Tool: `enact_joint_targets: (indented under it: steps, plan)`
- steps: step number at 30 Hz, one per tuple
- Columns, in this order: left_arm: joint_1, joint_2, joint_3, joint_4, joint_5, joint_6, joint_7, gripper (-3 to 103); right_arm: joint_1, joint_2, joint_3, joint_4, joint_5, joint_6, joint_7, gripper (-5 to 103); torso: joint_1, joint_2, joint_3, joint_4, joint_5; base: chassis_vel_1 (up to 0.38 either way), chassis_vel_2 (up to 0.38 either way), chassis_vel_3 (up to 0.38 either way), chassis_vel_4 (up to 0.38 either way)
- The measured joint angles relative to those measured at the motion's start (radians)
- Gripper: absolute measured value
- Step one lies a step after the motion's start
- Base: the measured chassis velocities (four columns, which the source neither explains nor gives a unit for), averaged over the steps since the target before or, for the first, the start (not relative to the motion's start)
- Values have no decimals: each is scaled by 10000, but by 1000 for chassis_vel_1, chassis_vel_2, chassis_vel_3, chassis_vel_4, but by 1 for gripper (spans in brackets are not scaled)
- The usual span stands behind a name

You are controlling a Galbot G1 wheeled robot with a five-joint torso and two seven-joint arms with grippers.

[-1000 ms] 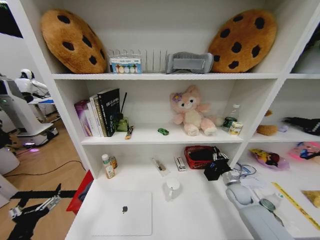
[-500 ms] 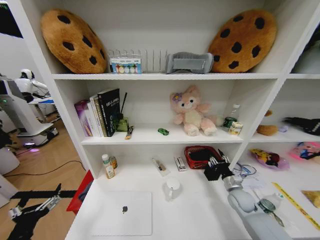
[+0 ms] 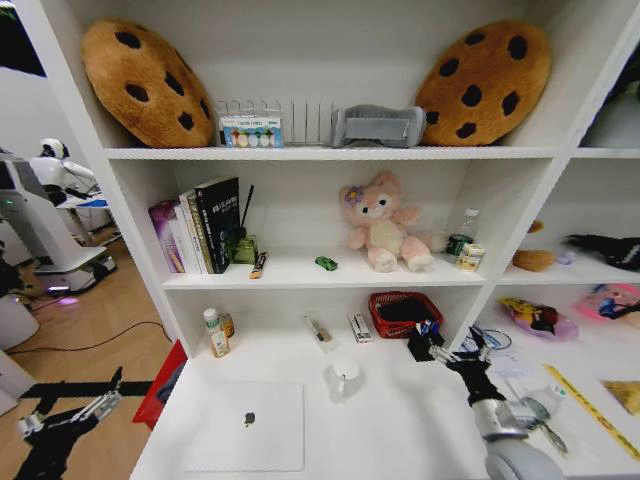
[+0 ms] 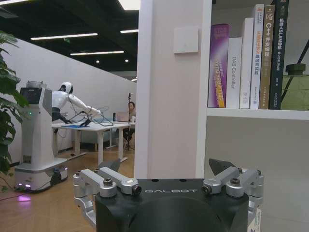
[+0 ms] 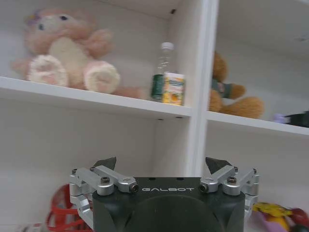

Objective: Organize the objects on the table.

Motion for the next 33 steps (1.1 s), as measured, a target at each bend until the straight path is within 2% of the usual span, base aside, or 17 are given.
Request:
enact_joint_targets:
  steps: [3,7,13,19,25,27,29,30,31,32,33]
  plan:
    - [1,0,0,0,0,0,0,100,-351,544,670,37,420,-12,317,100,-1,0,1,0,1,0,0,0,0]
    - [0,0,0,0,-1,0,1,100,-456,731,1310,-355,906,-149,639,100,0,0,2,2,2,0,0,0,0]
    - [0,-1,0,0,-1,0,0,100,-334,815,1650,-1113,1253,-374,931,100,2,-1,2,1,3,0,0,0,0]
    - [0,0,0,0,0,0,0,100,-97,713,1643,-1574,1467,-558,1049,100,2,-1,2,1,3,0,0,0,0]
    - [0,0,0,0,0,0,0,100,401,164,1530,-2191,1619,-726,1153,101,3,-2,2,3,2,0,0,0,0]
    - [0,0,0,-1,0,0,0,100,501,28,1394,-2252,1604,-739,1158,92,3,-1,3,3,3,0,0,0,0]
    - [0,0,0,-1,0,0,0,100,501,28,1394,-2252,1604,-739,1158,92,3,-1,3,3,3,0,0,0,0]
    - [0,0,0,0,-1,0,0,100,555,52,1314,-2228,1611,-760,1168,82,3,-2,3,3,2,0,0,0,0]
    - [0,0,0,0,0,0,0,100,566,110,1257,-2175,1654,-800,1206,76,3,-2,3,2,2,0,0,0,0]
    - [0,0,0,0,0,0,0,100,555,146,1207,-2155,1700,-823,1246,76,2,-2,2,2,2,0,0,0,0]
    - [0,0,0,0,0,0,0,100,540,161,1183,-2158,1724,-827,1275,71,3,-1,2,1,2,0,0,0,0]
